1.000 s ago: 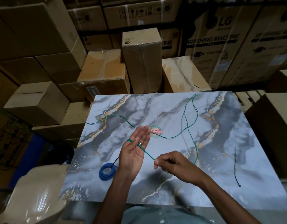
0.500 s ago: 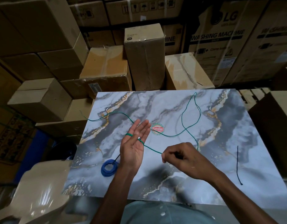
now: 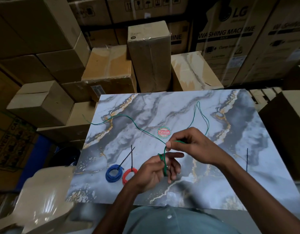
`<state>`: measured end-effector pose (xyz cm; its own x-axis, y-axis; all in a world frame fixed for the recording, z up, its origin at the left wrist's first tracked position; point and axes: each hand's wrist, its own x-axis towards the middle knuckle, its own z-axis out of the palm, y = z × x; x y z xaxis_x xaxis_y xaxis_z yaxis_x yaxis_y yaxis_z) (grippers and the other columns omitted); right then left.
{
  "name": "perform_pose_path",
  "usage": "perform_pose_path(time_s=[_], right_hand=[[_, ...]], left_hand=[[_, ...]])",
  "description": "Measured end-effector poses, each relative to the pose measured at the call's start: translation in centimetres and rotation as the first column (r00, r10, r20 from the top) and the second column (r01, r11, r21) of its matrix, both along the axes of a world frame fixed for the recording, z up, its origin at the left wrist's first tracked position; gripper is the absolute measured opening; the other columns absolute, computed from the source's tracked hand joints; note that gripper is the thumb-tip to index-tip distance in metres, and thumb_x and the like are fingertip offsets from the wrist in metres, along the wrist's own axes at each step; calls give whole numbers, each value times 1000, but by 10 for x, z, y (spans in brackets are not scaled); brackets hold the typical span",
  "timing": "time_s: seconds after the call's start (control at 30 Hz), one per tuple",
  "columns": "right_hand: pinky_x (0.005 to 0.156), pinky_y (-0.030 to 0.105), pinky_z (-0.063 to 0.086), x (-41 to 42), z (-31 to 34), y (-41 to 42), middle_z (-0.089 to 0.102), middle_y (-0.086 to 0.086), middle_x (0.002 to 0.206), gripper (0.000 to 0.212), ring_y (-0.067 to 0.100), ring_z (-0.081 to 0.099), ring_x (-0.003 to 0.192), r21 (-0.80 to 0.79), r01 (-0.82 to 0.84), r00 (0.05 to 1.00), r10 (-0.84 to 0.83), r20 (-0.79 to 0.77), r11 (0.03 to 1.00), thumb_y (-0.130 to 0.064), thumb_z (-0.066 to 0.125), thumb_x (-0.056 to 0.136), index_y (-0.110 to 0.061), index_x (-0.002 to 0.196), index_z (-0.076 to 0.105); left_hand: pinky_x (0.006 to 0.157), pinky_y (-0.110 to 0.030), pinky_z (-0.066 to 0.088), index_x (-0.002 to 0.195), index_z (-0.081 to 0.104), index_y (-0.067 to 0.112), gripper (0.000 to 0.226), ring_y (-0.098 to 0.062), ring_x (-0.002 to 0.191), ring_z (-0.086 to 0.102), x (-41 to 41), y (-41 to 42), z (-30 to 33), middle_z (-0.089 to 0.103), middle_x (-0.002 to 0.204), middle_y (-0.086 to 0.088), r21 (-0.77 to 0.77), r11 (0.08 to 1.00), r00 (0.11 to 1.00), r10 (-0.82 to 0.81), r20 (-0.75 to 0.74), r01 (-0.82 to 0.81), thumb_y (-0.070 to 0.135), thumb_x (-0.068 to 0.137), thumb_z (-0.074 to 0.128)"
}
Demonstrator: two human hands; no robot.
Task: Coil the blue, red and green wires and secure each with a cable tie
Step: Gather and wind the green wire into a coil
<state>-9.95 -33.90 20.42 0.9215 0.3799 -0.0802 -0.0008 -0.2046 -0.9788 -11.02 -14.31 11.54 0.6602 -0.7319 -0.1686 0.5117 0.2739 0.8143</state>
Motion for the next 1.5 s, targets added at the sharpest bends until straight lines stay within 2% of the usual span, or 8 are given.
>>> perform_pose_path(time_s=[0.13, 0.27, 0.5, 0.67, 0.83, 1.0, 1.17, 1.5], right_hand=[[54, 23, 24, 15, 3, -7, 35, 12, 61, 28, 17, 27, 56, 4, 36, 999, -37, 4, 999, -29, 69, 97, -8, 81, 77], [55, 33, 19, 21, 3, -8, 27, 22, 61, 29, 27, 21, 58, 37, -11, 1000, 11, -20, 999, -31, 69, 96, -8, 81, 77], [53, 24, 23, 34, -2, 6, 31, 4, 57, 30, 14, 25, 53, 81, -82, 991, 90, -100, 993, -20, 66, 99, 1, 79, 71], [51, 22, 23, 43, -26, 8, 31, -3, 54, 28, 11, 23, 51, 130, 40, 978, -12, -210, 991, -18, 65, 99, -3, 77, 70], [51, 45, 29, 25, -62, 28, 37, 27, 53, 37, 27, 35, 61, 147, 132, 955, -86, -283, 980, -22, 60, 99, 0, 70, 68], [49, 24, 19, -3, -76, 48, 29, 2, 54, 46, 13, 22, 49, 188, 84, 938, -14, -345, 979, -44, 65, 96, -16, 59, 60], [50, 24, 20, -13, -74, 39, 30, -1, 56, 45, 13, 24, 52, 136, 122, 961, -82, -264, 983, -37, 57, 105, -13, 67, 60], [56, 28, 26, -9, -31, 22, 35, 3, 61, 24, 16, 31, 59, -13, -30, 998, 29, -57, 999, -25, 63, 103, -16, 84, 75]], left_hand=[[69, -28, 50, 143, 46, -2, 47, -21, 83, 63, -3, 0, 15, 62, 103, -13, -181, 982, 985, -86, -149, 59, 11, 102, 28], [70, -25, 51, 146, 40, -2, 50, -19, 86, 63, 0, -1, 30, 62, 104, -10, -117, 970, 975, -218, -39, 212, 7, 99, 32], [77, -26, 51, 145, 39, -6, 47, -18, 88, 64, 9, -5, 41, 63, 100, -8, -34, 927, 927, -371, 63, 373, 1, 98, 32], [77, -25, 51, 133, 53, 3, 38, -16, 85, 65, 16, 0, 48, 67, 96, -7, -100, 947, 952, -300, 52, 304, 8, 99, 37], [75, -24, 52, 130, 58, 2, 36, -20, 86, 64, 26, 9, 51, 66, 95, -11, -223, 972, 996, -73, 45, 81, 18, 99, 53], [92, -32, 53, 137, 54, -2, 41, -29, 107, 65, 45, 15, 44, 65, 117, -20, -361, 914, 983, 175, -63, -186, 10, 98, 47], [106, -36, 47, 142, 43, -4, 47, -37, 130, 54, 66, 29, 24, 53, 140, -27, -296, 820, 871, 476, -123, -490, 7, 97, 41], [106, -38, 44, 149, 33, 3, 56, -36, 125, 57, 64, 15, -10, 60, 134, -21, -71, 844, 842, 535, 67, -531, 9, 94, 43]])
